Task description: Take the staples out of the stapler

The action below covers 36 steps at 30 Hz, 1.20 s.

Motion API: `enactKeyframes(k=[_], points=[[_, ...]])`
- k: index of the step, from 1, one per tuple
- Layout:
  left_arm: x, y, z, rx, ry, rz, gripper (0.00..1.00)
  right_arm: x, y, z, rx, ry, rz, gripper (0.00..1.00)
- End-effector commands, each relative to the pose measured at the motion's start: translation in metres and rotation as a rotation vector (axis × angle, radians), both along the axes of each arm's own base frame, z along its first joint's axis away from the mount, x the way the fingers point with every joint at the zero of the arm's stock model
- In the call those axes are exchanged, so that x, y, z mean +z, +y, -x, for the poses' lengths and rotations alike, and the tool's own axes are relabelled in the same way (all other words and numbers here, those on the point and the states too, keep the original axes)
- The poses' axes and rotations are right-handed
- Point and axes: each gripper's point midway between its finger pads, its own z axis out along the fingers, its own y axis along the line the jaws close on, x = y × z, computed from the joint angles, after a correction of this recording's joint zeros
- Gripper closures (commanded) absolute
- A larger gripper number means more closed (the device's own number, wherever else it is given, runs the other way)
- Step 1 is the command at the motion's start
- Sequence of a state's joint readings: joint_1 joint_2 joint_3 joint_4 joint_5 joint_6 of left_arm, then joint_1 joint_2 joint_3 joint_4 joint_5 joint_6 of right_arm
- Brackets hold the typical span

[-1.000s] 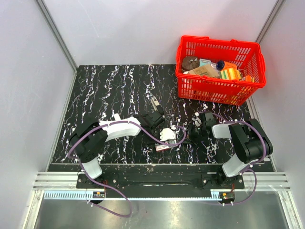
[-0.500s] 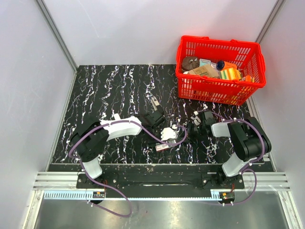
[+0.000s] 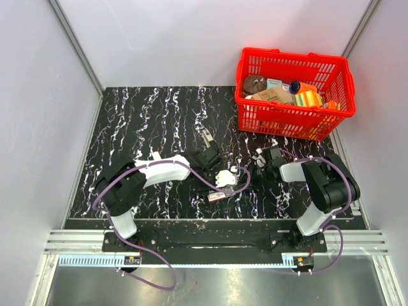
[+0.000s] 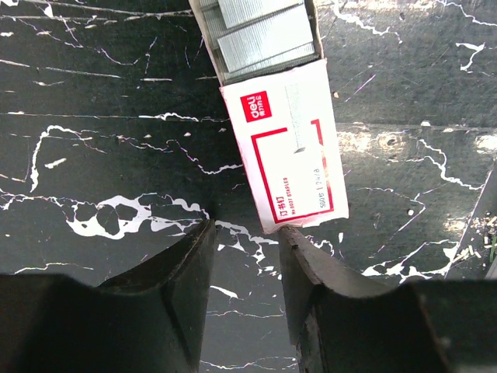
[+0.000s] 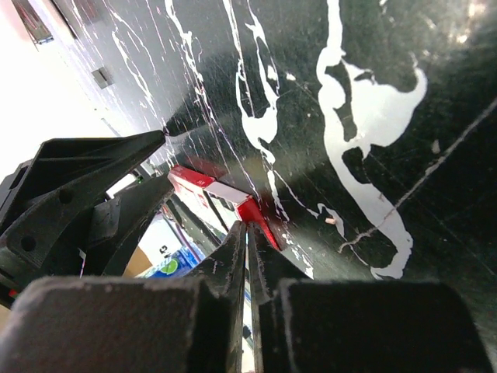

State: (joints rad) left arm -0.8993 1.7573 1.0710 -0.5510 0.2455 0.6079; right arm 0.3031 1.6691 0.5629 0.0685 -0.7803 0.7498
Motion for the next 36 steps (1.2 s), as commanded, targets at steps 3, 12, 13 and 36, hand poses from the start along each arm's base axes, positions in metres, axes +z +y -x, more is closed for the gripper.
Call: enactKeyframes(k=[3,12,13,36], points=[[0.007,-0.016,-0.012,0.001,-0.042,0.041,0.57,0.005,0.014,-0.005,0.035,-0.020,-0.022,0.92],[0.005,-0.021,-0.017,0.006,-0.051,0.045,0.58,0.006,0.025,0.001,0.062,-0.005,-0.025,0.92],[0.004,-0.021,-0.017,0.007,-0.050,0.045,0.58,0.007,0.027,0.002,0.065,-0.005,-0.028,0.92],[0.044,-0.010,-0.024,0.050,-0.050,0.084,0.44,0.020,0.025,-0.001,0.080,-0.058,0.069,0.63]])
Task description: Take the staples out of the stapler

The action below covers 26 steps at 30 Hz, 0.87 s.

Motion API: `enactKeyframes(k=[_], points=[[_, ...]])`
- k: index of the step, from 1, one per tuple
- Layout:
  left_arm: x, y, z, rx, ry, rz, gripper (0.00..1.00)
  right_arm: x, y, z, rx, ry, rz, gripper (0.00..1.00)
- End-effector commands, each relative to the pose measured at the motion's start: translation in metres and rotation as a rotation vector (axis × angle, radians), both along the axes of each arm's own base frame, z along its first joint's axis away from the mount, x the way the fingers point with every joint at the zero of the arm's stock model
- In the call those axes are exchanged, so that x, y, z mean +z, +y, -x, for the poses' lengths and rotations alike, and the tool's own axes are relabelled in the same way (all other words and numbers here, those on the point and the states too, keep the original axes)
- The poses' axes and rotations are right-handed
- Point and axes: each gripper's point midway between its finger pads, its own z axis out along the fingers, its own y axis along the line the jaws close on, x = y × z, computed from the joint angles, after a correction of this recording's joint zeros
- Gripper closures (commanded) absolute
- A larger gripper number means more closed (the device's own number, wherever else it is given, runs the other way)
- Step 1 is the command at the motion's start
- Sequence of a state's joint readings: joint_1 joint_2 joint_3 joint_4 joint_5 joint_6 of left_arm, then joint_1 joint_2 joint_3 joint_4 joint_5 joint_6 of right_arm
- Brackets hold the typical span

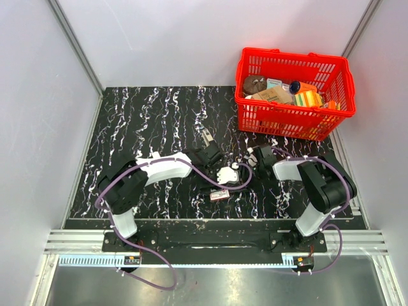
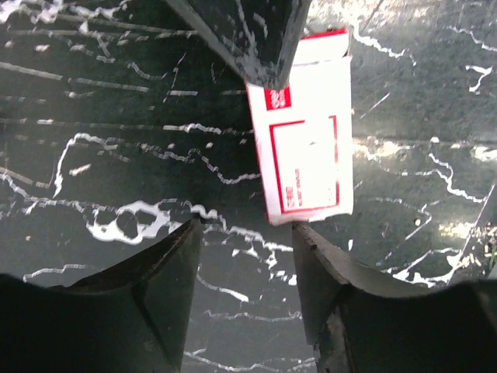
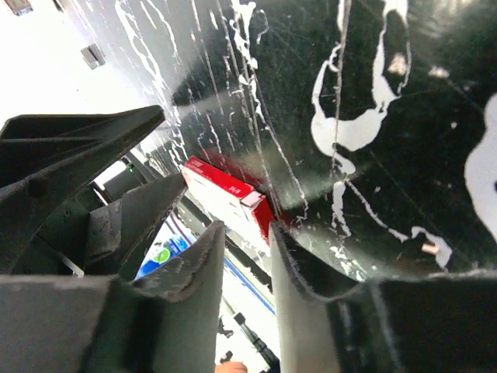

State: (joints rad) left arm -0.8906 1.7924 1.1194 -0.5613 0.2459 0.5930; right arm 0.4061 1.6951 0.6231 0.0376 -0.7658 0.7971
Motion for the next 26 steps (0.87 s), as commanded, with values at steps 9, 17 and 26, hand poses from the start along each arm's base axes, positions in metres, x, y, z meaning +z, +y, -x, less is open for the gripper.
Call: enactKeyframes(k=[9,17,26], points=[[0.154,0.046,-0.046,0.180,-0.155,0.208,0.01,0.051,-0.045,-0.036,-0.053,-0.262,0.305,0.10],[0.205,0.116,-0.061,0.488,-0.198,0.342,0.01,0.130,-0.066,-0.064,-0.173,-0.546,0.363,0.01],[0.203,0.188,-0.073,0.761,-0.283,0.411,0.01,0.191,-0.065,-0.077,-0.203,-0.728,0.318,0.01]])
